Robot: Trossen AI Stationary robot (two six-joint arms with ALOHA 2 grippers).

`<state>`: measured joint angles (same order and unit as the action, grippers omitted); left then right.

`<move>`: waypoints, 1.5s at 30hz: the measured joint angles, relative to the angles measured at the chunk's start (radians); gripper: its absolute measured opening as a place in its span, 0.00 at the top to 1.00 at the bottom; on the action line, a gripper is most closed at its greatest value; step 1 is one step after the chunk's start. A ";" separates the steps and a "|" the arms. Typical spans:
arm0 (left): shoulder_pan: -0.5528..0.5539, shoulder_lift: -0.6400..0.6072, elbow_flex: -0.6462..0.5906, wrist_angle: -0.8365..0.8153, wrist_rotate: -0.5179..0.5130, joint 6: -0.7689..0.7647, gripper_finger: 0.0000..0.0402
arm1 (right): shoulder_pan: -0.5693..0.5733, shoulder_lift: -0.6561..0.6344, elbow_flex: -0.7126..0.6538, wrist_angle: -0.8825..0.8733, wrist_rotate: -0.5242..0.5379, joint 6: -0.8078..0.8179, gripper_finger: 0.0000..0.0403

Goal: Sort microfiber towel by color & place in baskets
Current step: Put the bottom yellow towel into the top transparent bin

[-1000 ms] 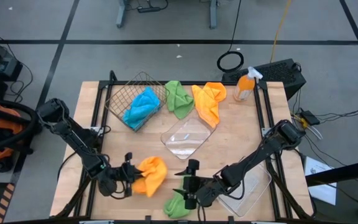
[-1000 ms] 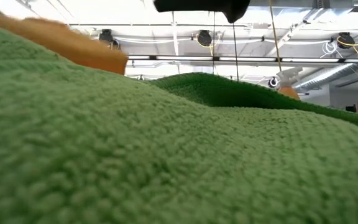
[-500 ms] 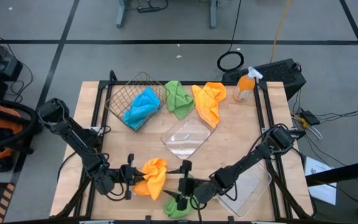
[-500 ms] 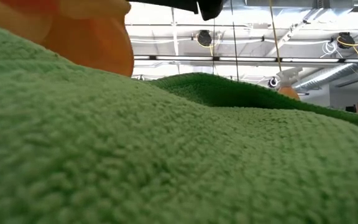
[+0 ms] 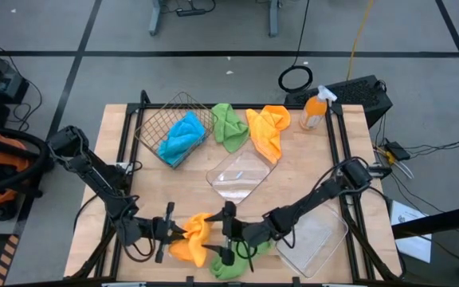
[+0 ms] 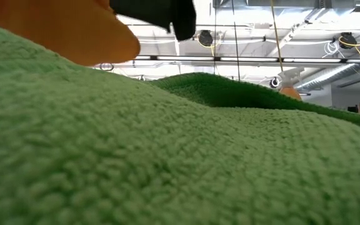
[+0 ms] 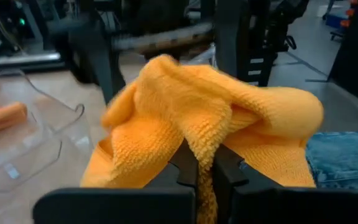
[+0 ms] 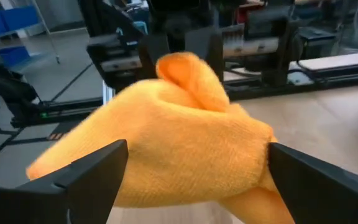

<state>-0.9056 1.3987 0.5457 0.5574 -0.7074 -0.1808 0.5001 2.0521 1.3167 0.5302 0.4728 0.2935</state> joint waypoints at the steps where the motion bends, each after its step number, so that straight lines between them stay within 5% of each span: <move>1: 0.001 0.000 0.000 0.006 0.000 0.014 0.97 | -0.007 0.012 0.000 0.025 -0.024 0.001 0.06; 7: 0.003 0.000 0.000 0.046 0.000 0.114 0.97 | -0.032 0.071 0.000 0.173 -0.141 0.000 0.06; 16: 0.031 0.000 0.000 0.125 0.000 0.214 0.95 | -0.049 0.079 0.000 0.212 -0.183 -0.017 0.14; 24: 0.097 0.000 0.000 0.162 0.096 0.219 0.95 | -0.049 0.079 0.000 0.215 -0.207 -0.020 0.42; 32: 0.112 0.000 0.001 0.193 0.097 0.168 0.93 | -0.051 0.079 0.000 0.192 -0.235 -0.060 0.87; 35: 0.108 0.000 0.001 0.192 0.087 0.136 0.86 | -0.051 0.078 0.000 0.174 -0.237 -0.079 0.96; 45: 0.031 -0.040 0.002 0.002 0.017 -0.081 0.36 | -0.049 0.040 0.000 0.007 -0.243 -0.071 0.95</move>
<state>-0.8751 1.3589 0.5476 0.5598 -0.6909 -0.2613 0.4507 2.0921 1.3167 0.5372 0.2293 0.2222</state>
